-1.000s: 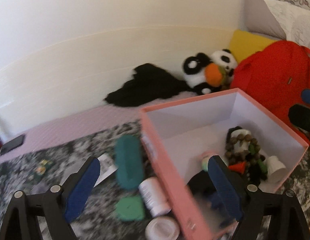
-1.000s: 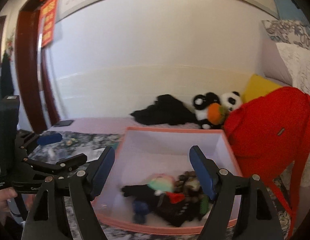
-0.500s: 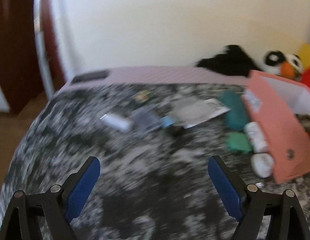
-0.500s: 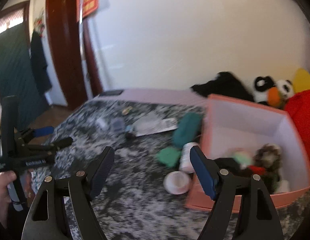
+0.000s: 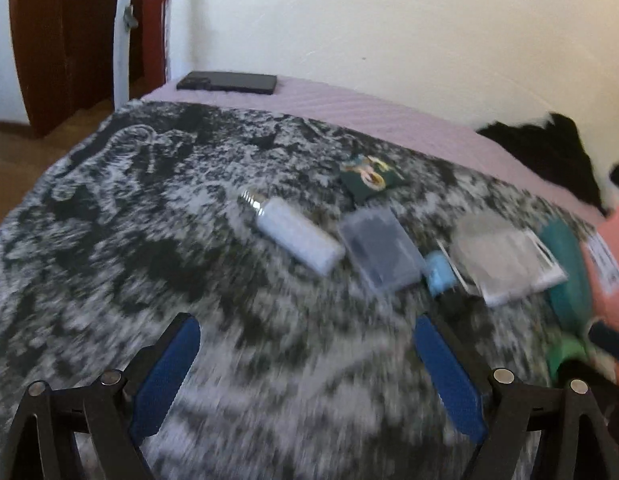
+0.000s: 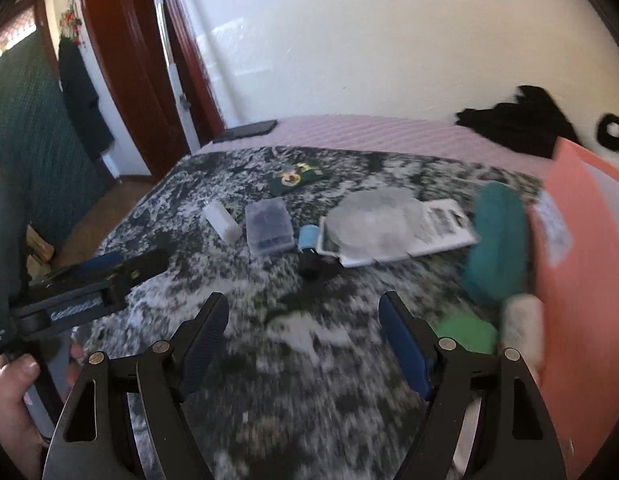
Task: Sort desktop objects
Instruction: 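Move both tools back toward the white bulb and clear case, then grasp the white LED bulb with the left tool while the right tool grasps the clear case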
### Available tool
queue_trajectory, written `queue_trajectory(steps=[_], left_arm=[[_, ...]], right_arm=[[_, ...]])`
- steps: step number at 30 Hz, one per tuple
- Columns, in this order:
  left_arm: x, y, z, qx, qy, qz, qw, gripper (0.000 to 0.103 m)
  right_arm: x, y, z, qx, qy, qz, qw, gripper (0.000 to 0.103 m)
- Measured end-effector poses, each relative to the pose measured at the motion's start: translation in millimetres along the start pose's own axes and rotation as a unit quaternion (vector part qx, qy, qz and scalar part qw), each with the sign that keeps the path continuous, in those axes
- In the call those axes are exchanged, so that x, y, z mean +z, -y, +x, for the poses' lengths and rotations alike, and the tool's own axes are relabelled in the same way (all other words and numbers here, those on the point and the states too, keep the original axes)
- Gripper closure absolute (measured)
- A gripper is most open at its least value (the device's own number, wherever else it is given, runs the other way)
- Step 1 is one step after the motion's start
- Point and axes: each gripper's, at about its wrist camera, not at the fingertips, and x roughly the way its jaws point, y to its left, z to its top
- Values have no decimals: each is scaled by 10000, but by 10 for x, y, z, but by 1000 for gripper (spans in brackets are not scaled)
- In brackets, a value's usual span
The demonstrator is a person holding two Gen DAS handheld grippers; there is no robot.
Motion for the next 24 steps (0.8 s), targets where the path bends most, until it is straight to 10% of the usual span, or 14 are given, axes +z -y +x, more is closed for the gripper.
queue_trajectory(steps=[7,17,21,24], left_arm=[[289,-33,708,311,-298,-600,9973,13],[283,-220,963,727,-321,-838,9933,73],[275,-336,939,580,-352,-838,9942,72],[253,-372,904,401,-348,-859,9949,74]], right_arm=[[270,-79,623,44,-100,-469,9988,23],[528,-325,1424,65,-429,-1113,9928,23],[566,-429,1677,-84,-646,-1297,9894,23],[549,-484,1712,-24,-695,-1456,9869,47]])
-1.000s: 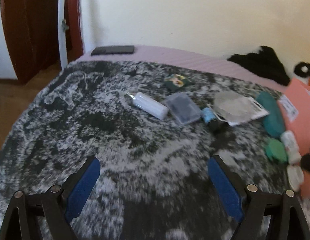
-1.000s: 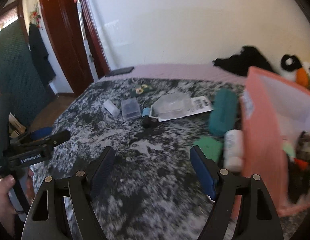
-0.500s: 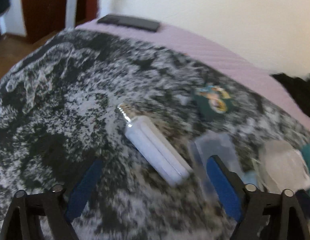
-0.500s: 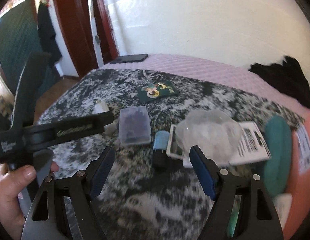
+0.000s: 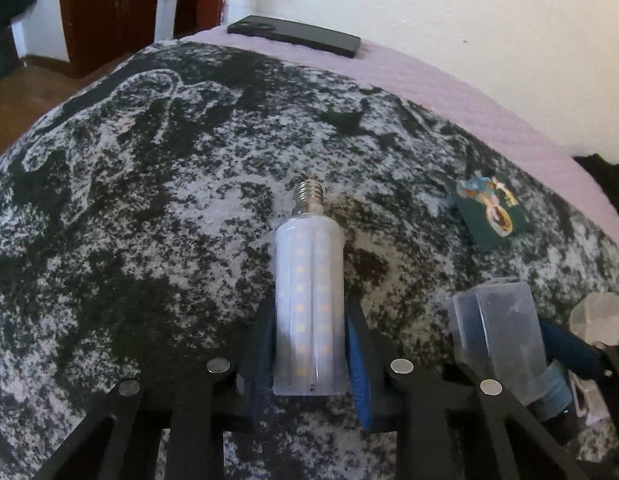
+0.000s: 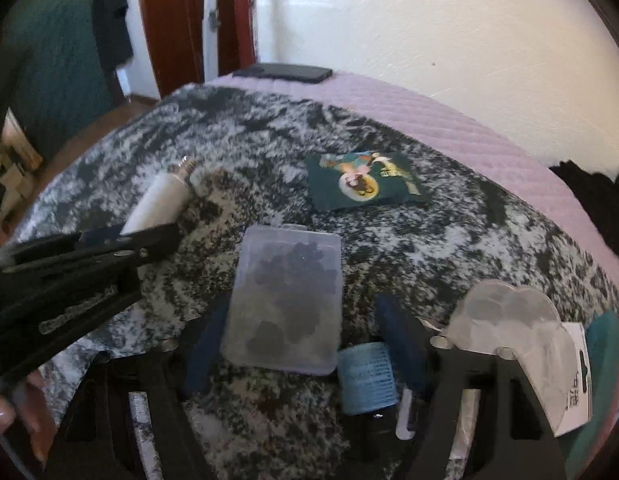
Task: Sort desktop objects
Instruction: 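Grasp the white LED bulb with the left tool while the right tool grasps the clear case, then carry the bulb and clear case into the pink box and release both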
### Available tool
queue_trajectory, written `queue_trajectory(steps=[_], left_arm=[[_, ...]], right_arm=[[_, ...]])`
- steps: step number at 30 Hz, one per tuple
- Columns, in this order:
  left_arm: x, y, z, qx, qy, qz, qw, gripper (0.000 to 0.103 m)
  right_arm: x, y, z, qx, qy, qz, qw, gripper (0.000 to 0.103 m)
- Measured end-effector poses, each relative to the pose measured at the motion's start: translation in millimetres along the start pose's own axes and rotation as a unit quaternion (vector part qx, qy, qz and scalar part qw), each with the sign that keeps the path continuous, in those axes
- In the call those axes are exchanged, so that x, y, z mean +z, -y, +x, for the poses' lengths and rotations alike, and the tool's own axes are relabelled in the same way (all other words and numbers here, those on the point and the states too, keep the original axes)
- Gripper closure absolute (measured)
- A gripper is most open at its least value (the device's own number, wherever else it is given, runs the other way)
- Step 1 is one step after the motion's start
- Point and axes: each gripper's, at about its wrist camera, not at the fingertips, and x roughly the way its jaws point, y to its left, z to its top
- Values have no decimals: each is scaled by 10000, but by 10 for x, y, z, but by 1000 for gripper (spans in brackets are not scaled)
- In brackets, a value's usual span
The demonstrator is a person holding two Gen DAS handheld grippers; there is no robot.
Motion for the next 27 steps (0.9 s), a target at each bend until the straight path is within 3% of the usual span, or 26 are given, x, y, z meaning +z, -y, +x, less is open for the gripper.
queue_trajectory(steps=[5,15,27], left_arm=[[-106,-156,-234,-352,10,-168,9992,75],[-690,-284,-1309,-478,358,79,9982,75],[-1555,166,-2542,-835,667,886,9903,75]], right_arm=[[-105,-22,-231,161,25,147,9998,47],[-738,-285,-1457,430,543,360,9969,47],[-1786,-588,-2872,467,915,640,9926,47]])
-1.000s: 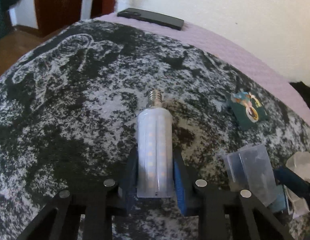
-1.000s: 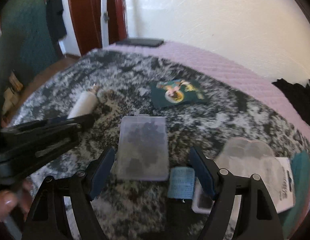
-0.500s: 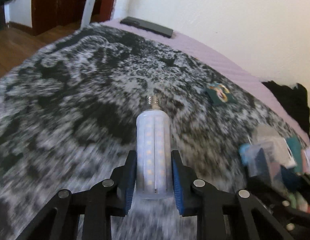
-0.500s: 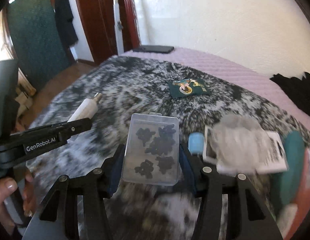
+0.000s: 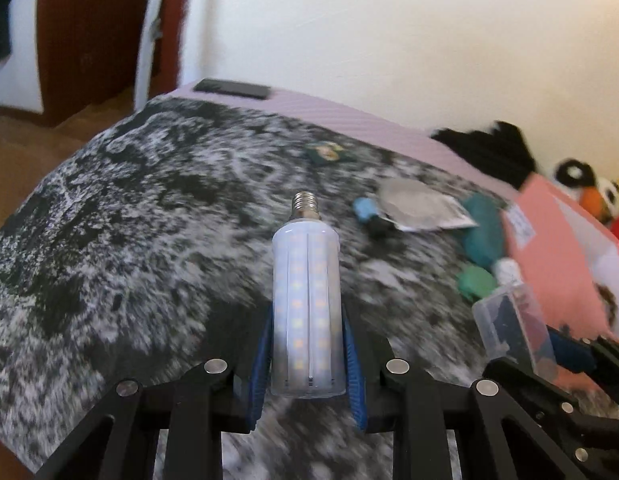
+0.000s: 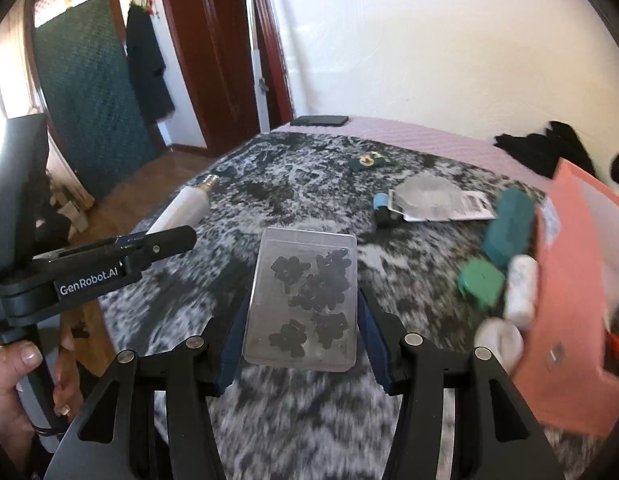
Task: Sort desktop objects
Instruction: 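Carry the bulb and clear case into the pink box and release both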
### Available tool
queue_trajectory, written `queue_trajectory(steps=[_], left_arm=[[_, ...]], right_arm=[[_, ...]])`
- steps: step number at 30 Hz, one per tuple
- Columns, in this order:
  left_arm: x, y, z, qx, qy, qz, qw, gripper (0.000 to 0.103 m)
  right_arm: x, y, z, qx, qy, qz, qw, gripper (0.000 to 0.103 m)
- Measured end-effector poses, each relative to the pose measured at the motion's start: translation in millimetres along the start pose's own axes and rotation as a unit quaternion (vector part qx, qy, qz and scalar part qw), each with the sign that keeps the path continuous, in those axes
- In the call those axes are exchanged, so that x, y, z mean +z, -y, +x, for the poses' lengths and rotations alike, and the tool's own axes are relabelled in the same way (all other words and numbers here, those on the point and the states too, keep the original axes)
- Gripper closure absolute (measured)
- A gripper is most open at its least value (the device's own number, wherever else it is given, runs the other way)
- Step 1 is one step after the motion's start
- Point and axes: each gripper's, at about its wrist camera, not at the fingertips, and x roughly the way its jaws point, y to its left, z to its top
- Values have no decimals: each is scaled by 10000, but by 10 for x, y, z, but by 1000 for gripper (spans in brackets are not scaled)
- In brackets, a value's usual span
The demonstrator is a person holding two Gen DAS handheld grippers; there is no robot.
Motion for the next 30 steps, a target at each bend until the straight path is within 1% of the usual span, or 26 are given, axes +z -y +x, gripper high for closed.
queue_trajectory(steps=[7,10,13,16,19,23,27,30], left_arm=[[-214,636,-452,-353,188,609,9973,75],[-263,955,-561,-582,245,846,9944,75],[-303,1326,-608,-836,257,1143,9896,75],[-305,1705,-588,-1106,220,1369,9841,75],[-270,2139,-539,-1370,213,1655,9764,75],[-166,2623,-426,-1604,238,1936,9676,75],[0,3042,-236,-1705,262,2127,9618,75],[150,3300,-27,-1751,246,2231,9586,75]], right_arm=[[-394,135,-915,-235,356,232,9988,47],[-530,265,-1306,-400,553,389,9969,47],[-661,457,-1687,-646,774,604,9931,47],[-801,689,-2052,-939,951,854,9873,47],[-895,930,-2349,-1257,1111,1062,9801,47],[-963,1314,-2756,-1722,1338,1323,9669,47],[-892,1729,-2976,-2084,1496,1476,9552,47],[-728,2114,-2975,-2288,1590,1542,9479,47]])
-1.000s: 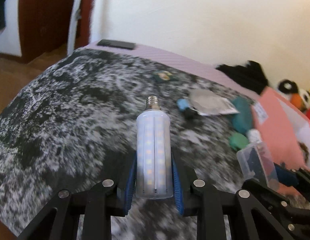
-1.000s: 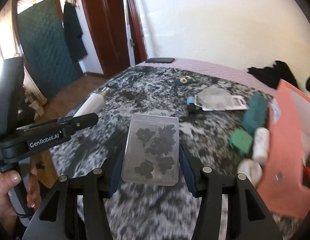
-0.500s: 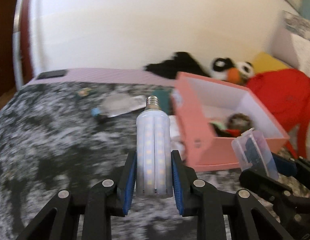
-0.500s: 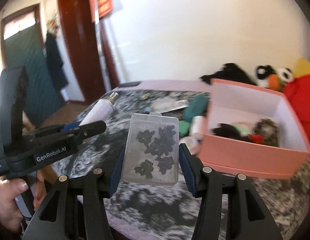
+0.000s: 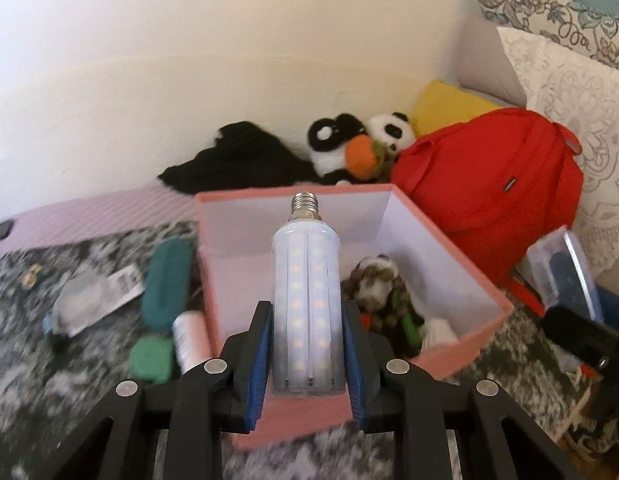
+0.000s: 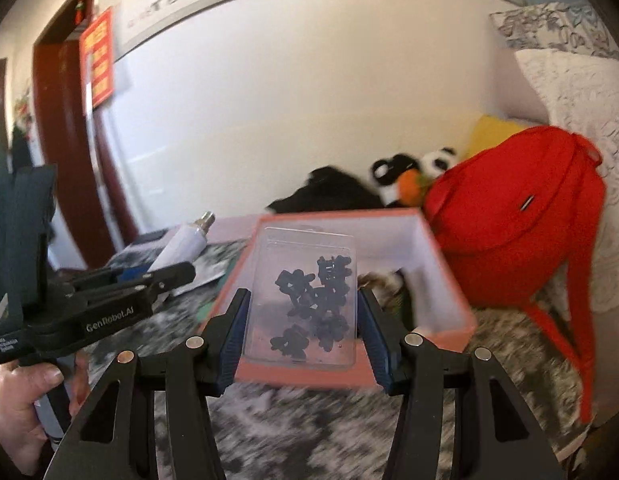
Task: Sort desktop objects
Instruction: 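Carry the bulb and clear case into the pink box and release both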
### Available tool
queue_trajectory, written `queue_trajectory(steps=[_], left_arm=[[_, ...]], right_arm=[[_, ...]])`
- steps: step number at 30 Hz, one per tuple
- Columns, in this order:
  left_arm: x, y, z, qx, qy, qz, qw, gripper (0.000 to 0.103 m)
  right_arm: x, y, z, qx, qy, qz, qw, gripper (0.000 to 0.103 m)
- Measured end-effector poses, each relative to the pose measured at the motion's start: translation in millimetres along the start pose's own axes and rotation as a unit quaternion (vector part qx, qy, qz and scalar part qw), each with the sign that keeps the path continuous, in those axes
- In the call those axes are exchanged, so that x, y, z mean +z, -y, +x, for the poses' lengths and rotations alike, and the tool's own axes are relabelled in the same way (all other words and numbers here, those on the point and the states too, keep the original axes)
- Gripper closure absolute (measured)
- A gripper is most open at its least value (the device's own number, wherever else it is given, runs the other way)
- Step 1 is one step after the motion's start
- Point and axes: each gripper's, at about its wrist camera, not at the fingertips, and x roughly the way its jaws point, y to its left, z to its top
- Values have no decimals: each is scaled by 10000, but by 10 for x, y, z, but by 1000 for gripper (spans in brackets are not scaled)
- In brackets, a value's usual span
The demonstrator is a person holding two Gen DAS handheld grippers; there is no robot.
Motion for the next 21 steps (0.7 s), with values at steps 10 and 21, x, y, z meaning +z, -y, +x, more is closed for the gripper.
queue_trajectory(steps=[10,21], left_arm=[[452,-48,1071,297,-223,285,9989,75],[493,-373,1410,979,-219,123,9949,14]], right_arm=[[670,480,1361,-203,-227,247,9992,47],[731,579,2323,-562,-754,584,9939,19]])
